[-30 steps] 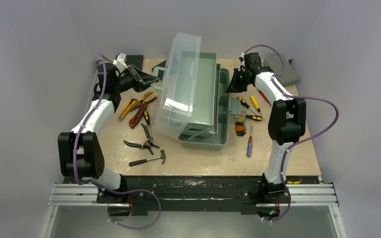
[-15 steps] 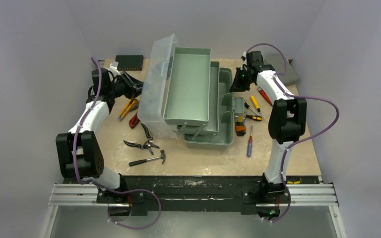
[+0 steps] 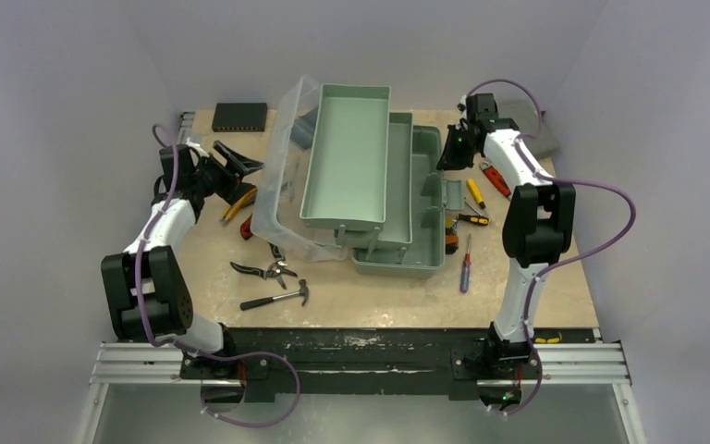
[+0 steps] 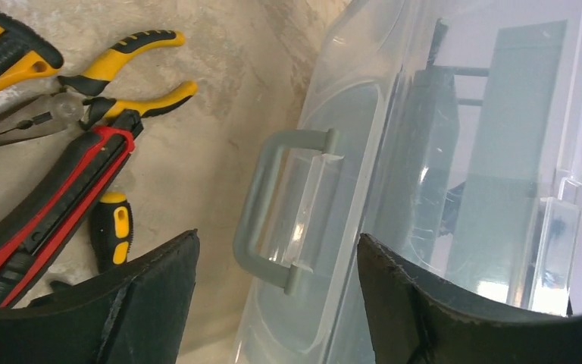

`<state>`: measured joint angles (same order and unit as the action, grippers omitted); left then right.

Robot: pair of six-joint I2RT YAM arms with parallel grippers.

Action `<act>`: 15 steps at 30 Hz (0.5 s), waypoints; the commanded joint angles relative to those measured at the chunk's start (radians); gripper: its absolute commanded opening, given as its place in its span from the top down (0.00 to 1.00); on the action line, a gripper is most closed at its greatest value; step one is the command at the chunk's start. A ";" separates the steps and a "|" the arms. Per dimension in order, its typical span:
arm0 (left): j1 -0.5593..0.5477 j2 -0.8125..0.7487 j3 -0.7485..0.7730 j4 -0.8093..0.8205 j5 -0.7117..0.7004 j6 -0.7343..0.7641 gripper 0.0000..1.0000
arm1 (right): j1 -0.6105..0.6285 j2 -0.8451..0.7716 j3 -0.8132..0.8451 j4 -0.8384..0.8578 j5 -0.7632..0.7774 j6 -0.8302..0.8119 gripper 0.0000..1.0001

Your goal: Pack the tool kit

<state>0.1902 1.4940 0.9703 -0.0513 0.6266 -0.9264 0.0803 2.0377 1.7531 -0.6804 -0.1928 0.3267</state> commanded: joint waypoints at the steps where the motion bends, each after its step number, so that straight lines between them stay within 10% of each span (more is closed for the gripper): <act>1: 0.004 -0.007 -0.025 0.113 0.074 -0.025 0.27 | -0.012 0.006 0.091 -0.019 0.066 -0.033 1.00; 15: -0.078 0.035 -0.146 0.240 0.123 -0.062 0.32 | -0.063 0.073 0.196 -0.081 0.063 -0.061 1.00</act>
<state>0.1608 1.5188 0.8253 0.1238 0.6914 -0.9848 0.0471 2.0987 1.8668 -0.7593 -0.1478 0.2630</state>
